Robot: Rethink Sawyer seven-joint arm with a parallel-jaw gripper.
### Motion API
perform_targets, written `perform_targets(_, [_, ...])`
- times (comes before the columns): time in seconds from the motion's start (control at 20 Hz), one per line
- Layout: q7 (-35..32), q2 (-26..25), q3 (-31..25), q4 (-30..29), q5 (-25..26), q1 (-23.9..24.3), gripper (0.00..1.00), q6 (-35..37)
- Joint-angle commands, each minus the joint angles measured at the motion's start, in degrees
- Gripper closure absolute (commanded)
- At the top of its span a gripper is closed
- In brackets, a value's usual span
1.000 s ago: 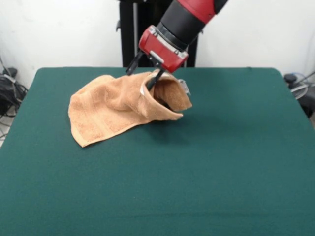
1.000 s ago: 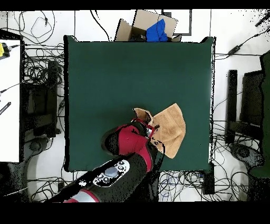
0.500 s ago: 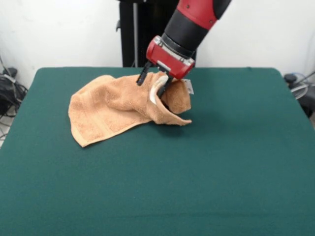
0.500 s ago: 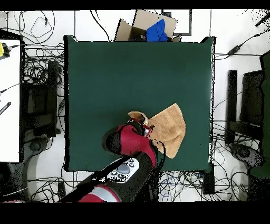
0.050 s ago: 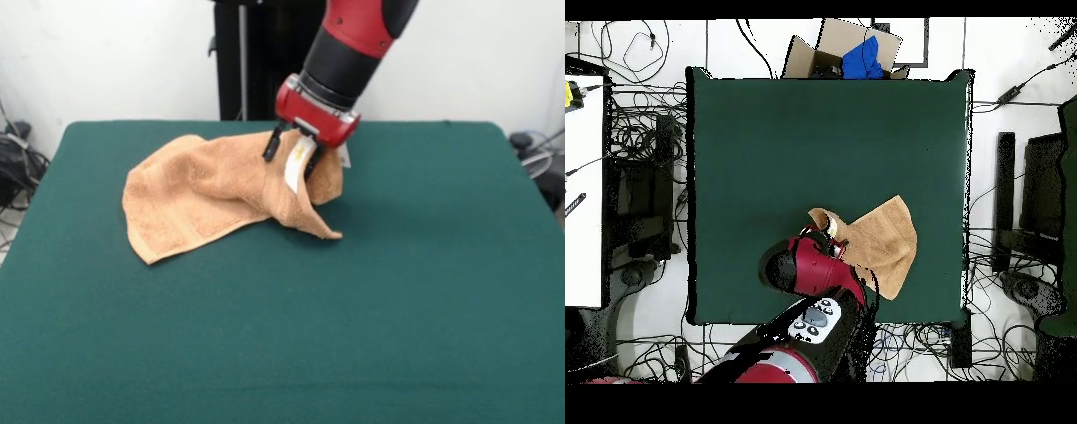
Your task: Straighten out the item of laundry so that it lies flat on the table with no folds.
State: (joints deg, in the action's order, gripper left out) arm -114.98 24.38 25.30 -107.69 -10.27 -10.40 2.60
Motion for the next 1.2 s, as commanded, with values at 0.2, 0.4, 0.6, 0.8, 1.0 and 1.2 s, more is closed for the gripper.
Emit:
perform_targets(0.2, [-12.2,1.0,-8.5,-2.6,-2.5,1.0,0.0,-1.0])
perform_targets(0.4, [-12.5,0.6,-8.1,-2.0,-3.1,0.5,0.0,-1.2])
perform_targets(0.6, [-12.4,1.0,-8.1,-2.0,-3.3,0.5,0.0,-0.9])
perform_targets(0.8, [-12.4,0.4,-7.4,-1.4,-3.0,0.4,0.0,-2.8])
perform_targets(1.0, [-9.9,0.2,-7.0,0.5,-1.2,1.1,0.0,-2.6])
perform_targets(1.2, [-7.8,-0.5,-8.3,0.9,1.8,3.5,0.0,-5.9])
